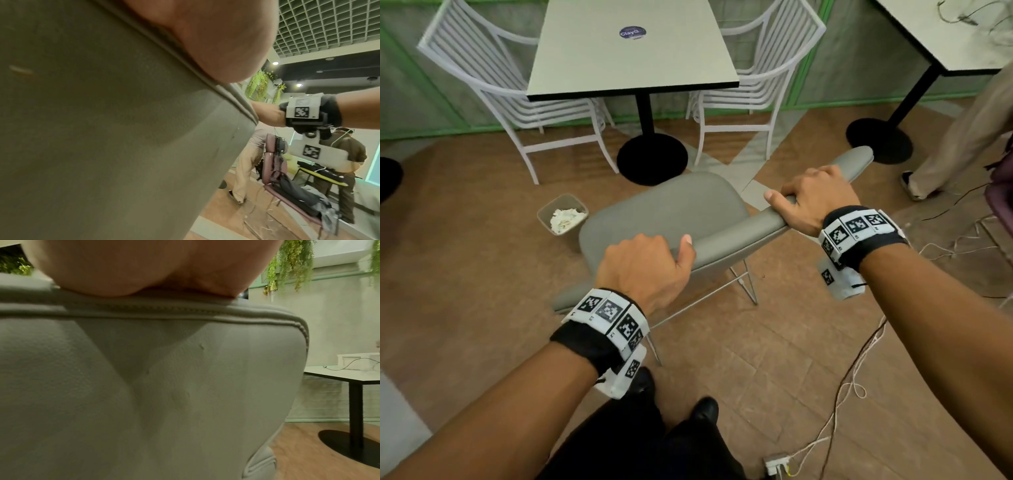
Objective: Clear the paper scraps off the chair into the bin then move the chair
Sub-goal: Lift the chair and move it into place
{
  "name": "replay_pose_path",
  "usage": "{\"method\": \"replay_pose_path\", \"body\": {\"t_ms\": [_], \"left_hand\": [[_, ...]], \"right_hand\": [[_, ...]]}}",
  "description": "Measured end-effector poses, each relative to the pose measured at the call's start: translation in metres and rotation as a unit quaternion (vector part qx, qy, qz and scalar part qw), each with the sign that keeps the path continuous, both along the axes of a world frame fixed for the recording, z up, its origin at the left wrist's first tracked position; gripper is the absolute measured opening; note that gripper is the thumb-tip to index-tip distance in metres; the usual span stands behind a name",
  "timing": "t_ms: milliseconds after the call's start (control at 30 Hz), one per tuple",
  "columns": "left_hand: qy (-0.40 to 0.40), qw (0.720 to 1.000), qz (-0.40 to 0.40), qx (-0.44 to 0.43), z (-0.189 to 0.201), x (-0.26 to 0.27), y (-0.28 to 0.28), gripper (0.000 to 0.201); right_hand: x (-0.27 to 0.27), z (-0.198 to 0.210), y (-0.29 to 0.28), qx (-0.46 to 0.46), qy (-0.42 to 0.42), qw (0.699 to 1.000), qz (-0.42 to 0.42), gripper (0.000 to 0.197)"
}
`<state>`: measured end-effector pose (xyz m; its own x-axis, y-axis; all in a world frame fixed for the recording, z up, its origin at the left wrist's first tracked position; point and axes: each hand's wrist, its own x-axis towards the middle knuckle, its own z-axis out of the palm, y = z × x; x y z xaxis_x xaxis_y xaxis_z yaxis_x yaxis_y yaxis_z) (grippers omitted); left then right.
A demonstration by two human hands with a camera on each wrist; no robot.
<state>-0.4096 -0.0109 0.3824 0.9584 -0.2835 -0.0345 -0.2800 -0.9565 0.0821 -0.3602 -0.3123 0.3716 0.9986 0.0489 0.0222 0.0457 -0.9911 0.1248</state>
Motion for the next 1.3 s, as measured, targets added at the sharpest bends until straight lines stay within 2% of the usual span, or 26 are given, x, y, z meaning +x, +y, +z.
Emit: {"method": "replay_pose_path", "body": {"t_ms": [233, 433, 600, 767, 1033, 1300], "left_hand": [[-0.033, 0.998, -0.049, 0.021, -0.006, 0.045, 0.074, 0.067], [-0.048, 0.997, -0.051, 0.016, -0.012, 0.052, 0.127, 0.064], [-0.096, 0.995, -0.012, 0.039, -0.013, 0.034, 0.125, 0.058], [-0.129, 0.991, 0.025, 0.022, -0.018, 0.019, 0.119, 0.050], [-0.150, 0.986, 0.070, 0.004, -0.022, 0.023, 0.114, 0.035], [-0.185, 0.981, 0.058, -0.027, -0.025, 0.045, 0.118, 0.026]], "right_hand": [[-0.018, 0.004, 0.068, -0.008, 0.025, 0.999, -0.043, 0.083], [-0.047, 0.000, 0.107, -0.003, 0.007, 0.999, -0.036, 0.074], [-0.057, -0.002, 0.091, 0.052, -0.020, 0.998, 0.015, 0.064], [-0.055, -0.003, 0.052, 0.033, -0.059, 0.998, -0.019, 0.060], [-0.046, -0.006, 0.054, 0.030, -0.074, 0.996, -0.037, 0.046], [-0.028, -0.006, 0.054, 0.045, -0.088, 0.994, -0.053, 0.037]]}}
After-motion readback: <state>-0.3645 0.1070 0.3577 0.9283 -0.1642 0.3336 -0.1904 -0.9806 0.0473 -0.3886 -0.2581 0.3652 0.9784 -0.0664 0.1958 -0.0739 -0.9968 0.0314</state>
